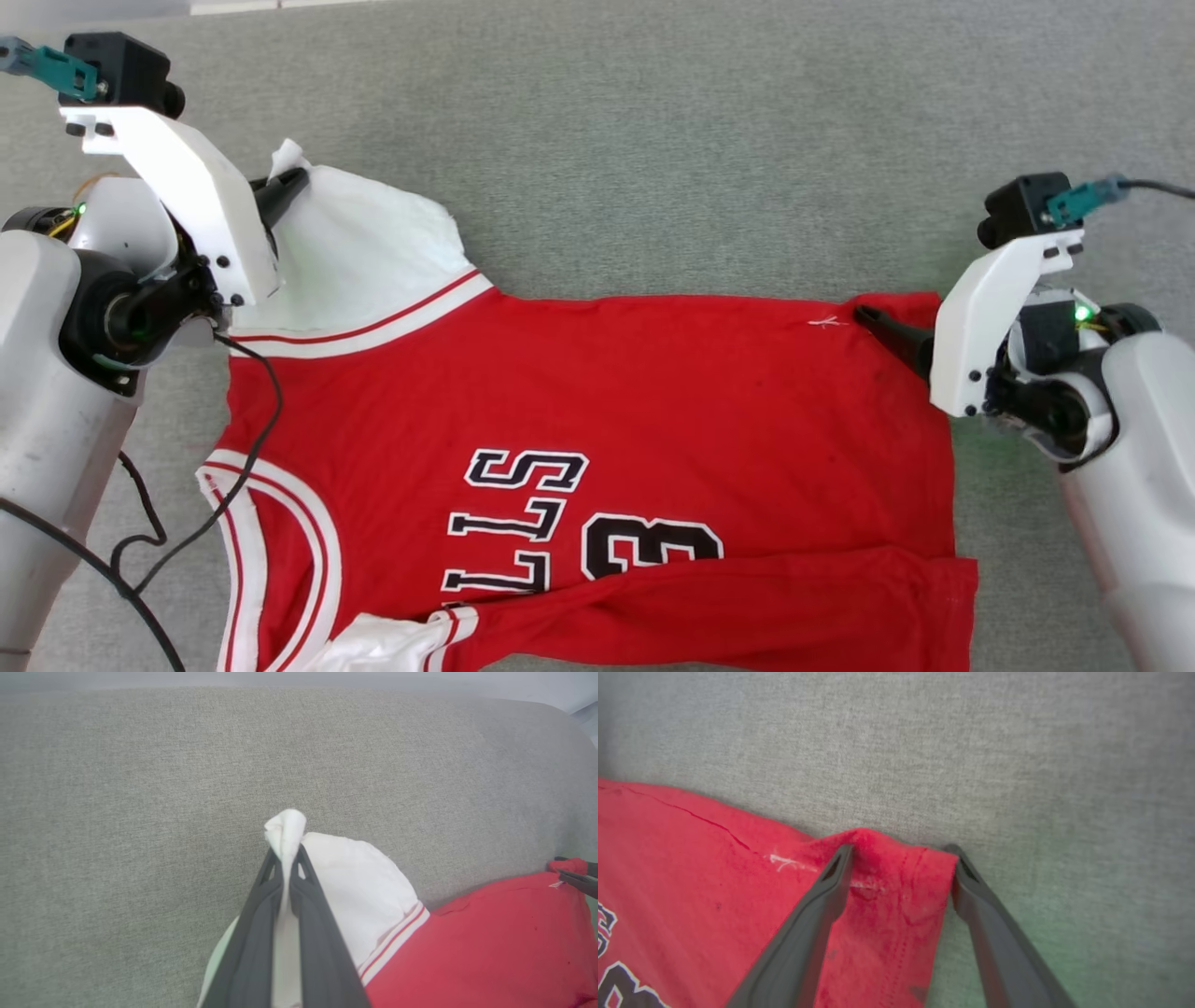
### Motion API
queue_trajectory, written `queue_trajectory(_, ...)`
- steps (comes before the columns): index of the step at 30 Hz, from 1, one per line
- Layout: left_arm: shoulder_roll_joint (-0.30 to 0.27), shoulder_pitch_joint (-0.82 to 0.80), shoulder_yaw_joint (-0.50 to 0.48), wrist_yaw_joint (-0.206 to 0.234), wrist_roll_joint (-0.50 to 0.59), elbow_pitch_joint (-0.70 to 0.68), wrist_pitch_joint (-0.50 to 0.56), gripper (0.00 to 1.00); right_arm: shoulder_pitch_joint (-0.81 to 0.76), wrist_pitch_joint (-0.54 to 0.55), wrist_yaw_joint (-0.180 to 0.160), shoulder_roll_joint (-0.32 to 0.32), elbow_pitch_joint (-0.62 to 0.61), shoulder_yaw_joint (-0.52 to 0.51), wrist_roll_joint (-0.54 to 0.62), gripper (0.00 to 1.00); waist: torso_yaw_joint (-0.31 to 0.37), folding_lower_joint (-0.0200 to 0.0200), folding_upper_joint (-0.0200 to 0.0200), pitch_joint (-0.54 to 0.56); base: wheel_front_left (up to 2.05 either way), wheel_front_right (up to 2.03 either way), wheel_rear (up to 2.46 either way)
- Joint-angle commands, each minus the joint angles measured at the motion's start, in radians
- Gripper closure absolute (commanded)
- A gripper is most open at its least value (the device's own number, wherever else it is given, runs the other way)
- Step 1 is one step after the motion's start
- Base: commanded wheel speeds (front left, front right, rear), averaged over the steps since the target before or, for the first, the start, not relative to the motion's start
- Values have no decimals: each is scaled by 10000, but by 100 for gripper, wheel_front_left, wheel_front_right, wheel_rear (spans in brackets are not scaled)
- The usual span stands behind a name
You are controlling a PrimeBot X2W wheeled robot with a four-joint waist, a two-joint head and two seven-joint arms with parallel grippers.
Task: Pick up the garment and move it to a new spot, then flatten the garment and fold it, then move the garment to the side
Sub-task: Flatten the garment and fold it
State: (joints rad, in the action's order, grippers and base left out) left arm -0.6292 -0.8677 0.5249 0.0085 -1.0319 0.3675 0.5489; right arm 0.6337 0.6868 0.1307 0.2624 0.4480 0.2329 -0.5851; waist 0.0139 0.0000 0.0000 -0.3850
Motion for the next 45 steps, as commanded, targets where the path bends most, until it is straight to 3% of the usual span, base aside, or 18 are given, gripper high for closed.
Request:
queue_trajectory(1,-20,45,4,0,50,-58,-71,100,-223,380,-1,-27,314,274,73,0,-67,0,0,-13,0,0,0)
queue_trajectory(2,-14,108,0,14,40,-93,-100,100,-248,692,-2,9,466,347,16,40,-105,0,0,-5,0,0,0)
queue_trajectory(4,2,227,-8,29,-25,-168,-147,100,-252,1154,-1,36,621,394,-117,100,-173,0,0,4,0,0,0)
queue_trajectory(9,52,598,-156,-33,-230,-279,-450,100,37,1223,-1,226,389,304,-145,100,-345,0,0,164,0,0,0)
queue_trajectory(17,-289,2300,-608,213,-365,-1005,-1639,100,-674,240,-2,618,-977,-60,-22,100,-509,0,0,1038,0,0,0)
queue_trajectory(23,-650,4571,-920,952,-442,-2410,-2606,100,-2513,-164,-2,651,-2432,-575,148,100,-662,0,0,1688,0,0,0)
queue_trajectory(30,-729,7414,-1166,1966,-886,-3858,-3335,100,-4881,-426,-2,185,-3654,-1485,512,100,-783,0,0,2180,0,0,0)
queue_trajectory(38,-226,9333,-1088,2374,-1515,-3984,-3707,100,-6729,-489,-2,-686,-3772,-2043,876,100,-732,0,0,2395,0,0,0)
queue_trajectory(39,-131,9438,-1031,2336,-1579,-3862,-3734,100,-6881,-518,-2,-793,-3692,-2092,894,71,-723,0,0,2410,0,0,0)
queue_trajectory(40,18,9449,-1024,2281,-1601,-3754,-3844,100,-6991,-570,-2,-910,-3644,-2092,926,0,-723,0,0,2423,0,0,0)
queue_trajectory(41,145,9409,-1056,2196,-1596,-3666,-3986,56,-7076,-665,-2,-1007,-3599,-2083,976,0,-722,0,0,2436,0,0,0)
queue_trajectory(42,211,9361,-1019,2153,-1522,-3548,-4091,0,-7186,-760,-2,-1087,-3563,-2062,974,0,-726,0,0,2448,0,0,0)
queue_trajectory(45,452,9109,-1074,2026,-1216,-3354,-4726,0,-7379,-1380,-9,-1285,-3709,-2173,1059,0,-739,0,0,2513,0,0,0)
